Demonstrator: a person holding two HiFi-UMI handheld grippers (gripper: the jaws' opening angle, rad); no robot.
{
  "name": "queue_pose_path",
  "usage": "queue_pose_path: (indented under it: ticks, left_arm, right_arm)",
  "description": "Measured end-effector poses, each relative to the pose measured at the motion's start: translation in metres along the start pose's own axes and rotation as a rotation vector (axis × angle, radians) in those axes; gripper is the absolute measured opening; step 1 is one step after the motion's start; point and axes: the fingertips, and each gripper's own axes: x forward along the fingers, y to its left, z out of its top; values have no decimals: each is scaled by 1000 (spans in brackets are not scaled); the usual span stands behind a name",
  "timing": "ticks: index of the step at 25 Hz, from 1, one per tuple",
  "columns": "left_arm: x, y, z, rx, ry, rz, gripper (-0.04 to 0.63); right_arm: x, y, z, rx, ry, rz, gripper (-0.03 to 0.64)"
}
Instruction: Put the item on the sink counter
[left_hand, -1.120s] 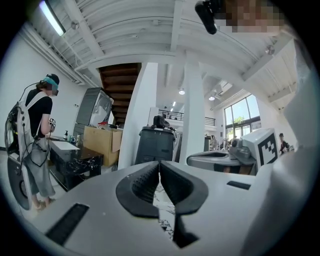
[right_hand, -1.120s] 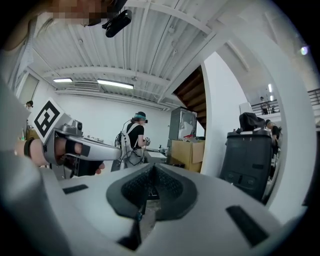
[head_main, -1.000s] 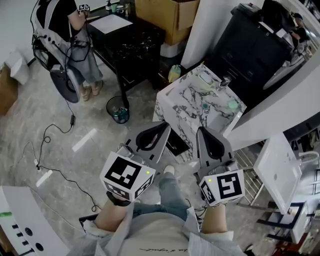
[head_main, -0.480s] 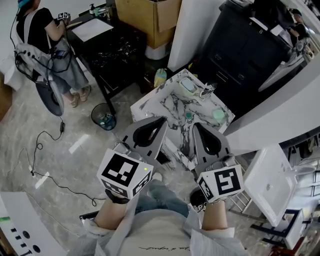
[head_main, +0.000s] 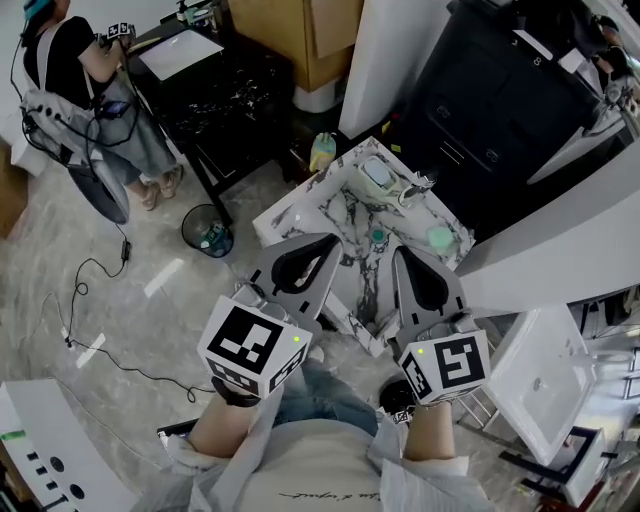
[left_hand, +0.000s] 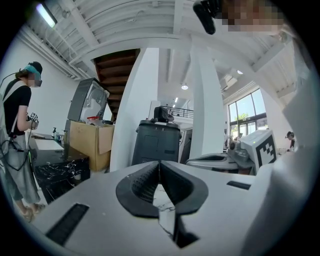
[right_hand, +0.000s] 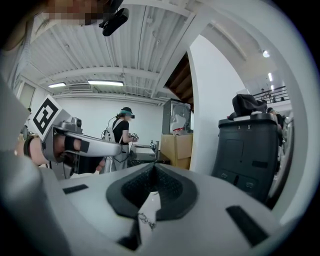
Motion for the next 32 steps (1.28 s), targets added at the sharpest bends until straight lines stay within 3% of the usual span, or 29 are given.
queue_pose_path:
  ticks: [9, 24, 32]
  left_arm:
    - [60, 20, 4, 21, 34, -168, 23]
    - [160, 17, -5, 44, 134, -591, 23]
    - [182, 22, -11, 43, 172, -664, 23]
  right_arm:
    - [34, -35, -12, 51, 32, -145, 9]
    - [65, -94, -32, 140, 125, -502, 9]
    - [60, -115, -44, 182, 158, -617, 9]
